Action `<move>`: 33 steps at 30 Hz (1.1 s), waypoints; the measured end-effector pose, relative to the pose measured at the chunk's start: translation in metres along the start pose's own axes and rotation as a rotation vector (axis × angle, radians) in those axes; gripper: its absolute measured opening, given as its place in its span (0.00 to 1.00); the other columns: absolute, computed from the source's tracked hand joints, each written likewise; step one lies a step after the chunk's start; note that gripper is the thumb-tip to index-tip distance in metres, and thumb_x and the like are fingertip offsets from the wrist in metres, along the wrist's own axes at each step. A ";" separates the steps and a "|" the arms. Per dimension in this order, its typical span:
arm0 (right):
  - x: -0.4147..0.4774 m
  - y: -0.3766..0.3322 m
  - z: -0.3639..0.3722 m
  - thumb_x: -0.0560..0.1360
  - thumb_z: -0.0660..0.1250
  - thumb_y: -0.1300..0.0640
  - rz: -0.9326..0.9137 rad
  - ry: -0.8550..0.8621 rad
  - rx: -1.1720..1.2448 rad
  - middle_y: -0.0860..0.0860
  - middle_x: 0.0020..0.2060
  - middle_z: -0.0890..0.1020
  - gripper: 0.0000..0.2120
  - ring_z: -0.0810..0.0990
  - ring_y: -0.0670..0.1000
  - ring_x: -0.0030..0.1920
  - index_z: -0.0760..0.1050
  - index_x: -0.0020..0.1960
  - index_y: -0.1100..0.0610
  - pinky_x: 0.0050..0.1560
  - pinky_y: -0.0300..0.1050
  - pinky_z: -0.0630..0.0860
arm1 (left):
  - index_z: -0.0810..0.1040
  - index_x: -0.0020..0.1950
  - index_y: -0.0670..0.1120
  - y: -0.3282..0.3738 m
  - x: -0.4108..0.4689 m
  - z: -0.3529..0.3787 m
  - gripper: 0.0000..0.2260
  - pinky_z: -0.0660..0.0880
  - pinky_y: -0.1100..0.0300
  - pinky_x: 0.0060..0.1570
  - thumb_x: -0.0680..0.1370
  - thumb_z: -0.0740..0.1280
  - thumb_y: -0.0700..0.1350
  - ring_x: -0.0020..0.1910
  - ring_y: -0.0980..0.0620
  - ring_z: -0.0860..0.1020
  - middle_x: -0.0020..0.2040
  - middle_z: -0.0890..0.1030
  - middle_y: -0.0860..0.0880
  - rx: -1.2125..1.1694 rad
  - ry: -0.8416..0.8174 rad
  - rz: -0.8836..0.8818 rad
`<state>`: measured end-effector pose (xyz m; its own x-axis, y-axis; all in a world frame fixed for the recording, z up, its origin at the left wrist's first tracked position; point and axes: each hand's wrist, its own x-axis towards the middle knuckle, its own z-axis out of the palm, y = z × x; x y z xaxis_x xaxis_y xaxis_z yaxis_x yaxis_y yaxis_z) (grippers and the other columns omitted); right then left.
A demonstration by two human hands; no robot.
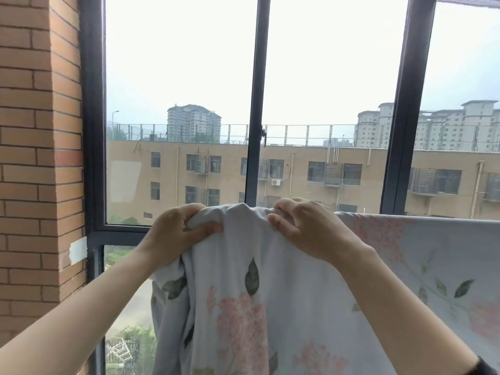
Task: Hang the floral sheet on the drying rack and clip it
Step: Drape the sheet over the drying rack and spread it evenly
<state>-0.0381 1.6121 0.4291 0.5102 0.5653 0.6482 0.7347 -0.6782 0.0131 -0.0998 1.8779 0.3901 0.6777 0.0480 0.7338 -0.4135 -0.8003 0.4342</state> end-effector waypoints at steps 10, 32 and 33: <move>0.010 -0.010 0.012 0.81 0.47 0.40 0.040 0.065 -0.095 0.46 0.46 0.84 0.23 0.80 0.53 0.49 0.77 0.51 0.49 0.41 0.46 0.62 | 0.76 0.35 0.46 -0.024 -0.029 -0.007 0.28 0.69 0.62 0.32 0.63 0.67 0.72 0.31 0.50 0.72 0.31 0.76 0.46 -0.066 0.063 -0.051; 0.016 -0.039 0.020 0.81 0.57 0.48 0.047 0.066 0.064 0.47 0.50 0.83 0.11 0.78 0.54 0.52 0.77 0.53 0.48 0.44 0.44 0.63 | 0.84 0.39 0.51 -0.003 -0.026 -0.018 0.01 0.74 0.71 0.38 0.69 0.75 0.46 0.35 0.58 0.80 0.36 0.84 0.54 -0.229 0.347 -0.099; 0.015 -0.039 0.018 0.82 0.56 0.48 0.052 0.060 0.066 0.47 0.51 0.83 0.12 0.78 0.54 0.53 0.77 0.55 0.48 0.45 0.44 0.63 | 0.83 0.38 0.52 -0.003 -0.025 -0.024 0.02 0.74 0.72 0.38 0.69 0.75 0.46 0.35 0.59 0.80 0.34 0.83 0.56 -0.229 0.355 -0.096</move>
<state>-0.0504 1.6555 0.4244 0.5222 0.4999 0.6909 0.7369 -0.6724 -0.0705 -0.1297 1.8937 0.3828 0.4854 0.3502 0.8011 -0.5103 -0.6305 0.5849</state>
